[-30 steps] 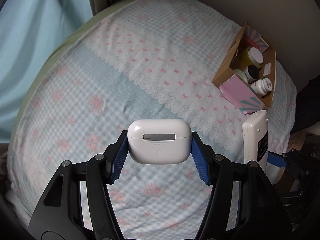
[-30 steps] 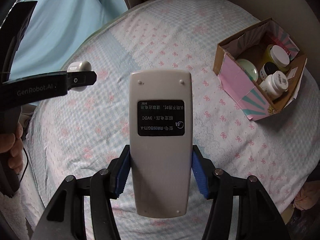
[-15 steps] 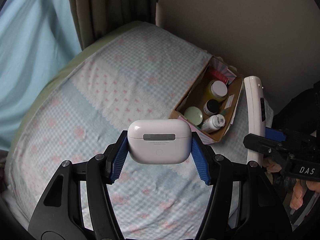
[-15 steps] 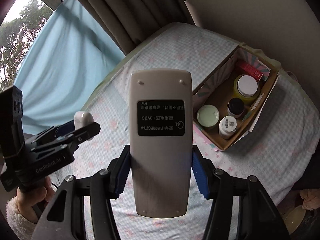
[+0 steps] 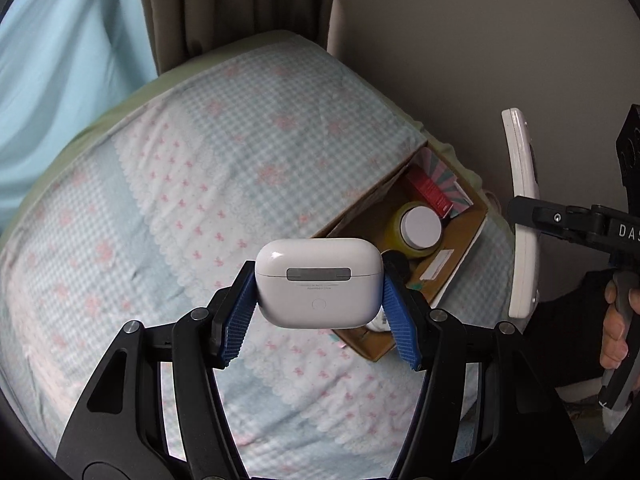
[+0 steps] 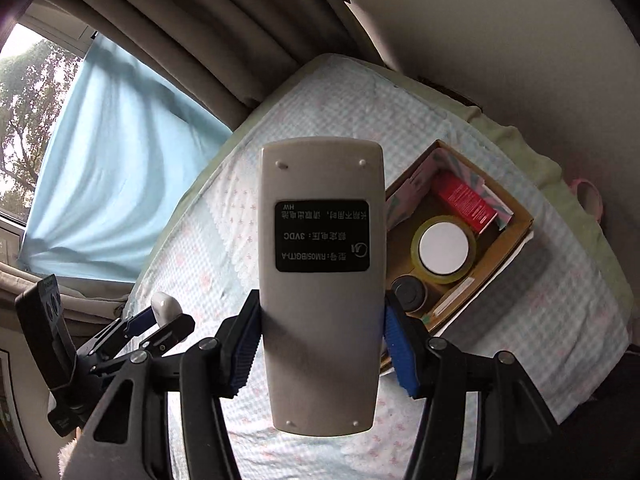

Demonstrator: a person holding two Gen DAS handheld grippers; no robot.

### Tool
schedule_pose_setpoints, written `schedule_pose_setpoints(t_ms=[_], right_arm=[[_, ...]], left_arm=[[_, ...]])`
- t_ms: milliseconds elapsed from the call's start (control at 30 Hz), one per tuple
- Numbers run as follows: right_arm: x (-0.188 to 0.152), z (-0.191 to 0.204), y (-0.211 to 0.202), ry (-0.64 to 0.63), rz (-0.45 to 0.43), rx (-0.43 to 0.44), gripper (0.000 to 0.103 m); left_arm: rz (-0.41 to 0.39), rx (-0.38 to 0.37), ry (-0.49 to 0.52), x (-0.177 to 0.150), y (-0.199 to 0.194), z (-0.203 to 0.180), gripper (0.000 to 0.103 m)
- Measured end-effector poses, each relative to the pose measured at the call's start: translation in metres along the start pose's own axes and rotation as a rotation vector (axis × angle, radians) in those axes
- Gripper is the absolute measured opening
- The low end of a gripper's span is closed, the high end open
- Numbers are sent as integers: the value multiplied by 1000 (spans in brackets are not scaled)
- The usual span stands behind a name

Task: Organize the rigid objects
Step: 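Carry the earbud case and remote into the cardboard box and release both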

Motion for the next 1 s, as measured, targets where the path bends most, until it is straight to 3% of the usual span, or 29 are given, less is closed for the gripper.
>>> schedule_pose_setpoints(t_ms=[233,433,700,1000], right_arm=[[29,-65,41,-33,98,-2,53],[15,-95,90,60,182,45,53],[-13,-100,135,112,232,182,53],[-31,-92,153,91,225,286,54]], left_arm=[[60,11,-55,6,72,-29,57],[147,25,-64,2,137,-45,57],[250,63,21,-14,199,-63,57],[267,122,67,-19,212,-55,58]])
Point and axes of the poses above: each gripper's, at about its wrist camera, not at the fingertips, and y roughly the way its jaws point, z to its left, x to its top, the point moved 10 cm from there along y, roughly the way its jaws point, and after that the axes turned 14 degrees about -y, right-handed, at the moved point
